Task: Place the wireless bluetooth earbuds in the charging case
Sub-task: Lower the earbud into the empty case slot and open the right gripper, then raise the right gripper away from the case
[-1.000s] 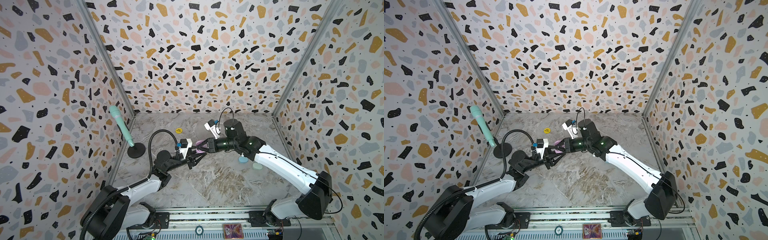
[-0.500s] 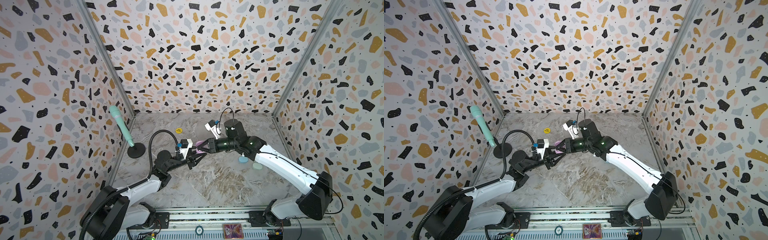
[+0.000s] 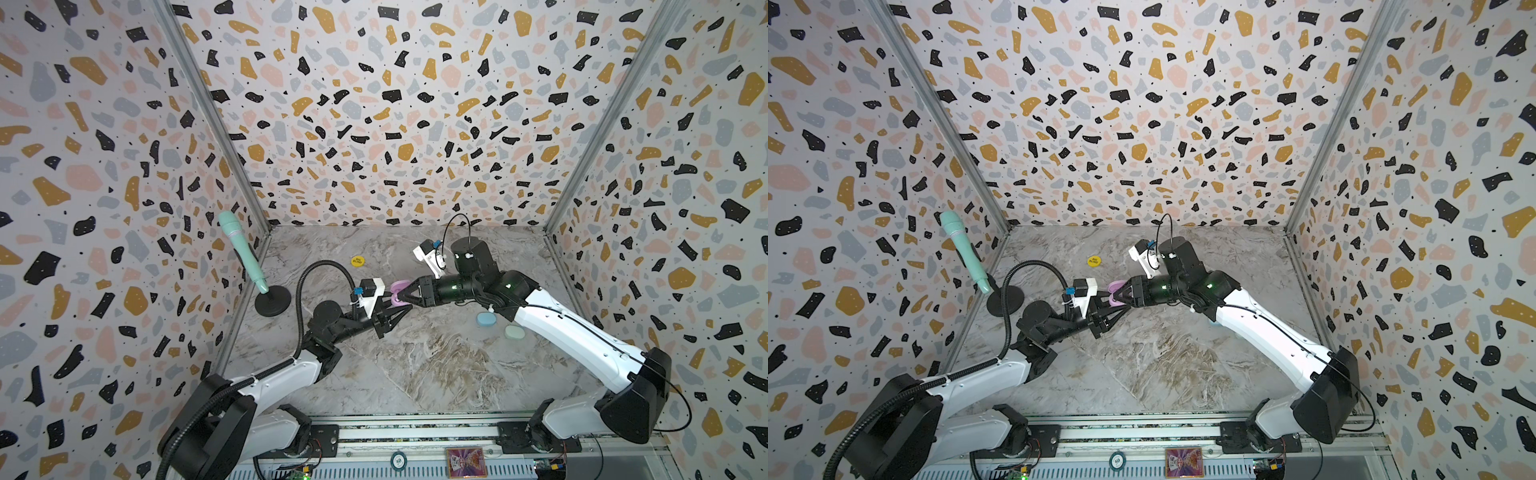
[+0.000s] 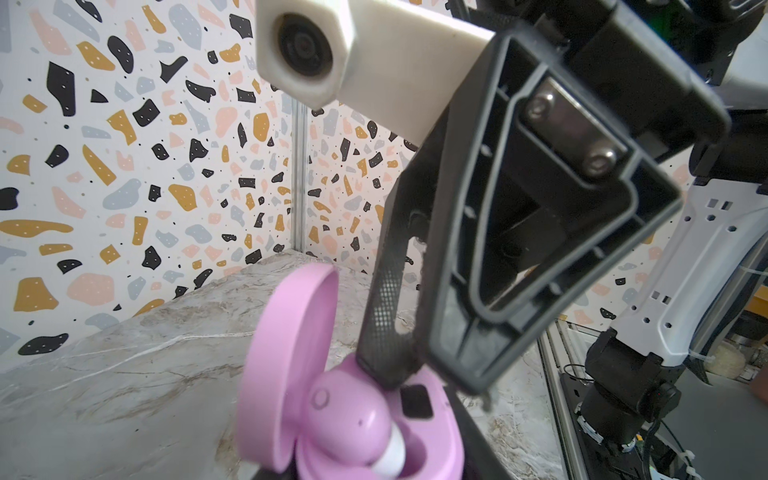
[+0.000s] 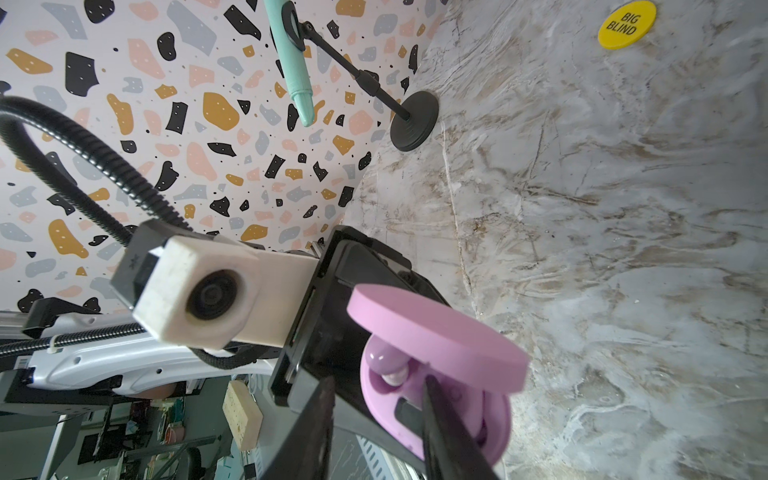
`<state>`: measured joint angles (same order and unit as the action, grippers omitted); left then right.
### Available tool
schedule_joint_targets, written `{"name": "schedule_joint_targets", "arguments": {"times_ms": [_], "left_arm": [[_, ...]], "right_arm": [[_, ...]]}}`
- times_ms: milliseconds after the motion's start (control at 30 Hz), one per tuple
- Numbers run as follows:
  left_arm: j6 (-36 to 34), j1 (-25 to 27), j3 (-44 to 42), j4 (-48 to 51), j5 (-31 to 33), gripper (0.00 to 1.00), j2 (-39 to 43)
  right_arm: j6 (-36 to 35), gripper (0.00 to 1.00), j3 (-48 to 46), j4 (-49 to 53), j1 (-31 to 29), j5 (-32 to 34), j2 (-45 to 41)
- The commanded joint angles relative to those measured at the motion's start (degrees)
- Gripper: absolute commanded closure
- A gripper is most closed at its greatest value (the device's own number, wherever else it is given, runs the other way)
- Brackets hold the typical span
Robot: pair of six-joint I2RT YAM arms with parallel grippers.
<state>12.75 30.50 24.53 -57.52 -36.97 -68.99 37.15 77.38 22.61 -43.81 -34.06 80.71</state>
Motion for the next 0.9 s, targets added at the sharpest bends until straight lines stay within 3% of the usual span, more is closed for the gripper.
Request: {"name": "schedule_joint_targets", "arguments": {"times_ms": [0,433,667,867], "left_arm": [[-3.1,0.1,1.1,-1.2,1.0,1.00,1.6],[-7.7,1.1,0.2,2.2,4.4,1.00,3.5],[-7.7,1.1,0.4,2.2,4.6,1.00,2.9],[-7.4,1.1,0.5,2.2,3.9,1.00,2.7]], "right_arm": [[-0.9,0.63,2.7,2.3,-0.6,0.9,-2.0],[-2.3,0.63,6.3,5.3,-1.5,3.8,-0.6],[-5.1,0.62,13.5,13.1,-1.6,7.2,-0.1],[-9.0,0.46,22.1,19.9,-0.9,11.5,5.0]]}}
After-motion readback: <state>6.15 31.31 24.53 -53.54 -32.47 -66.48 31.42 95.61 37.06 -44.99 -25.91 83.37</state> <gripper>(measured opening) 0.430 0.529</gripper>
